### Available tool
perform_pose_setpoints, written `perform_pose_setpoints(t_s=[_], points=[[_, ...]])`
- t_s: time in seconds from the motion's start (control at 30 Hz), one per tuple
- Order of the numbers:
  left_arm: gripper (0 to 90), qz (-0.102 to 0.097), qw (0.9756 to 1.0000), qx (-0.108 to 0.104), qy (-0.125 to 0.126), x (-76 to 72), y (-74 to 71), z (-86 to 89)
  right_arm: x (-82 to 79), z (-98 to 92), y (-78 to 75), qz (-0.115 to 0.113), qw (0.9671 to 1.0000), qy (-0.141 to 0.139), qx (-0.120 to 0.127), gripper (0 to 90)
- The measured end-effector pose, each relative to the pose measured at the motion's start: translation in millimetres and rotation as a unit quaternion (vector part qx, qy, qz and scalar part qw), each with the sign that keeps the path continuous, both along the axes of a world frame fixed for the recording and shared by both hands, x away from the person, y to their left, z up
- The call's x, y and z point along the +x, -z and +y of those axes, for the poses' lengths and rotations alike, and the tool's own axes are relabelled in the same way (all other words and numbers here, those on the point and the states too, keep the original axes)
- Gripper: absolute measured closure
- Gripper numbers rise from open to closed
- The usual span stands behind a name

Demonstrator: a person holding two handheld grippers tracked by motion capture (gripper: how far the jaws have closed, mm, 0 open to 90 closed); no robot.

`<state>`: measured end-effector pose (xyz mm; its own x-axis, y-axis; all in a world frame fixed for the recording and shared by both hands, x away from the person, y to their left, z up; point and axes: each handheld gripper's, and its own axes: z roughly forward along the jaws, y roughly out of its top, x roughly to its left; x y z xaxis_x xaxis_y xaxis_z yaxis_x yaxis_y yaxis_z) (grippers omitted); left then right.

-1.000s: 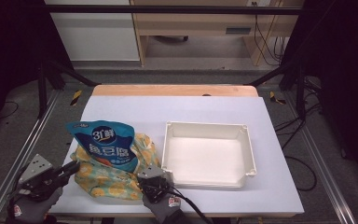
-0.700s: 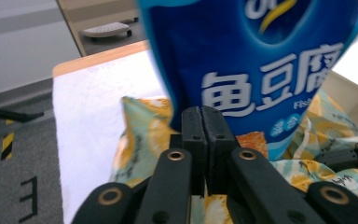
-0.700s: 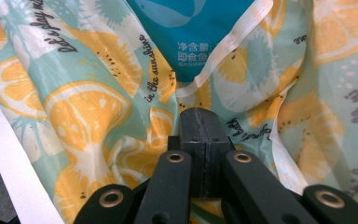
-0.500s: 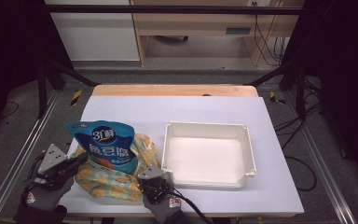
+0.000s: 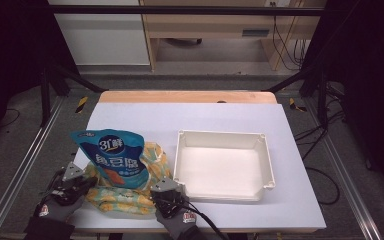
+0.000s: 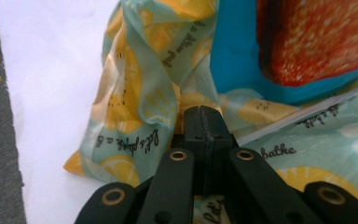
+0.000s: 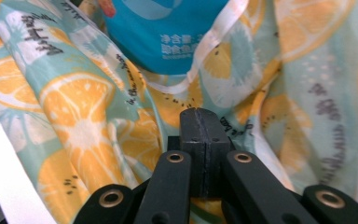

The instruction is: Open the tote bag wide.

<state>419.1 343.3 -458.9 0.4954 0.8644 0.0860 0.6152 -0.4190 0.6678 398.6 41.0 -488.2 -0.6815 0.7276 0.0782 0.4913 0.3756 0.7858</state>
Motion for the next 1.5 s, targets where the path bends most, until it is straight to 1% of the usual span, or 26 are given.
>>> perform_pose_setpoints(t_s=[0.03,0.13,0.23,0.37,0.53,0.67,0.77,0.83,0.87,0.9,0.93,0.97,1.0,1.03,1.13,1.17,1.27,1.3,1.33,1.37,1.43,1.47,1.5], points=[[89.8,0.001,1.0,0.001,0.0,0.1,1.5,-0.3,0.2,-2.0,0.5,-0.003,1.0,0.004,-0.003,90.0],[89.8,0.006,1.0,0.004,0.002,0.9,4.9,-0.5,0.5,-4.5,1.3,-0.001,0.9999,0.009,-0.004,90.0],[89.7,0.013,0.9999,0.004,0.004,1.7,7.5,-0.5,-1.3,-9.7,2.1,0.002,0.9998,0.021,0.0,90.0],[89.6,0.015,0.9999,-0.006,0.003,2.2,9.3,1.1,-2.7,-13.6,3.2,-0.005,0.9998,0.02,-0.001,90.0],[89.2,0.017,0.9997,-0.014,0.006,2.9,10.2,3.3,-2.4,-14.9,3.3,0.003,0.9997,0.023,0.009,90.0],[88.0,0.017,0.9996,-0.02,0.006,3.1,10.5,3.6,-2.3,-15.2,3.3,0.003,0.9997,0.022,0.008,90.0],[84.4,0.018,0.9995,-0.022,0.012,3.0,10.2,3.7,-2.1,-15.5,3.4,0.002,0.9998,0.019,0.009,89.3],[82.9,0.017,0.9994,-0.028,0.009,2.6,9.9,3.5,-2.7,-15.0,2.9,0.002,0.9997,0.022,0.01,87.2],[80.5,0.016,0.9994,-0.028,0.011,2.5,9.4,3.9,-3.1,-15.1,2.1,-0.006,0.9998,0.017,0.009,85.3],[80.5,0.016,0.9994,-0.028,0.013,1.9,8.6,4.2,-3.1,-15.1,2.1,-0.006,0.9998,0.017,0.009,85.3],[79.1,0.013,0.9993,-0.031,0.015,0.6,7.1,4.3,-3.3,-15.2,1.5,-0.009,0.9998,0.016,0.01,84.4],[77.9,0.009,0.9993,-0.032,0.016,-0.1,5.8,4.6,-4.2,-15.5,-0.1,-0.009,0.9997,0.015,0.017,83.4],[76.8,0.003,0.9991,-0.041,0.015,-1.9,3.4,5.0,-4.5,-15.8,-1.3,-0.011,0.9997,0.014,0.019,82.6],[75.4,0.0,0.999,-0.042,0.016,-3.1,1.3,5.9,-5.4,-16.5,-3.6,-0.014,0.9996,0.012,0.023,81.7],[71.7,-0.019,0.9981,-0.057,0.016,-7.7,-6.6,7.9,-8.0,-18.7,-10.6,-0.025,0.999,0.004,0.038,79.8],[70.8,-0.022,0.9979,-0.059,0.017,-8.6,-8.3,8.0,-8.8,-19.2,-13.0,-0.031,0.9987,0.003,0.041,79.5],[67.9,-0.038,0.9971,-0.062,0.021,-12.3,-15.9,7.4,-10.1,-20.1,-20.3,-0.038,0.998,0.0,0.05,78.4],[66.0,-0.044,0.9964,-0.069,0.02,-13.6,-18.3,6.8,-10.5,-19.9,-24.5,-0.042,0.9976,-0.002,0.055,77.8],[66.0,-0.049,0.9961,-0.071,0.021,-14.9,-20.9,6.8,-10.5,-19.9,-24.5,-0.042,0.9976,-0.002,0.055,77.8],[64.9,-0.056,0.9953,-0.077,0.02,-16.5,-23.6,6.0,-10.7,-20.1,-27.0,-0.044,0.9974,-0.003,0.057,77.3],[63.2,-0.058,0.995,-0.078,0.021,-18.5,-27.7,5.5,-11.1,-20.2,-32.0,-0.051,0.9968,-0.006,0.062,76.5],[62.4,-0.061,0.9947,-0.08,0.018,-19.5,-29.5,5.1,-11.1,-20.5,-34.4,-0.054,0.9964,-0.008,0.064,75.8],[61.9,-0.066,0.9941,-0.084,0.017,-20.3,-31.2,4.7,-11.2,-20.7,-36.7,-0.057,0.996,-0.009,0.069,75.1]])
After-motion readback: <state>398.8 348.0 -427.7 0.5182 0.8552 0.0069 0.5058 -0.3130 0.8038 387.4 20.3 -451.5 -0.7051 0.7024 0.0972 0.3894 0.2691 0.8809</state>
